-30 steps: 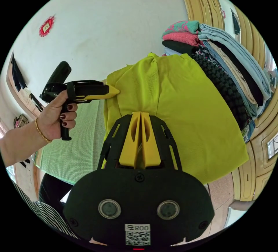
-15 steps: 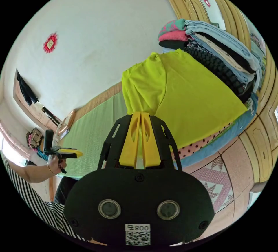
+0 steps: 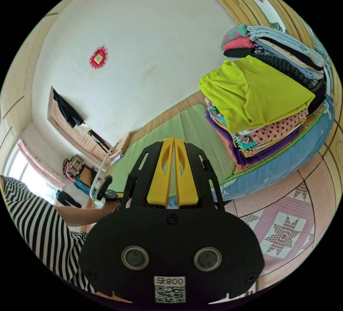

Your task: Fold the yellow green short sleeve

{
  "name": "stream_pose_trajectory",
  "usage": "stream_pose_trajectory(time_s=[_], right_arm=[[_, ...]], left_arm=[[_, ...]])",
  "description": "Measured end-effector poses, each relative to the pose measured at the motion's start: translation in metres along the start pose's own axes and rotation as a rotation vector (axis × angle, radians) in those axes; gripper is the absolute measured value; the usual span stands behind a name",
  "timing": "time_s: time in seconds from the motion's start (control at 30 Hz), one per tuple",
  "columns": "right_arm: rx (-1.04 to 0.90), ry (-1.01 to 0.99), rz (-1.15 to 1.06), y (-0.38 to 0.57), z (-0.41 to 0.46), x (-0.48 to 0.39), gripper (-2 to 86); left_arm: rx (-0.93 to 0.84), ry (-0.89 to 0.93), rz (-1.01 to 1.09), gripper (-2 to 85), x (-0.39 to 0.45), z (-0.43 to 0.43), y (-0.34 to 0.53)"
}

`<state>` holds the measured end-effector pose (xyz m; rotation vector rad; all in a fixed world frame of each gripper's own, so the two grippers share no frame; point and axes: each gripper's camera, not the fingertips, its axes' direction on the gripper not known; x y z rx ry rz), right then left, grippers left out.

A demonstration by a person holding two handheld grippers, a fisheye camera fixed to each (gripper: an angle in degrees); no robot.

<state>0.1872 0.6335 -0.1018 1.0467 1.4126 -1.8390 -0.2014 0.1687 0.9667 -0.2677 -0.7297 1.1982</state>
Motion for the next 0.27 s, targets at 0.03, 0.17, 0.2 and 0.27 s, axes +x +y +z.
stream_pose_trajectory(time_s=[0.03, 0.17, 0.2, 0.27], right_arm=[[0.004, -0.017, -0.008, 0.001, -0.009, -0.005, 0.1], [0.023, -0.024, -0.051, 0.002, -0.042, -0.019, 0.2], [0.038, -0.027, -0.063, 0.0, -0.054, -0.023, 0.2], [0.068, -0.03, -0.084, -0.003, -0.073, -0.027, 0.3]], left_arm=[[0.004, -0.003, 0.0, 0.1, 0.003, -0.003, 0.0], [0.029, -0.003, -0.012, 0.2, 0.011, -0.015, 0.0], [0.032, -0.007, -0.014, 0.2, 0.013, -0.016, -0.001], [0.053, -0.033, -0.001, 0.2, 0.021, -0.023, -0.001]])
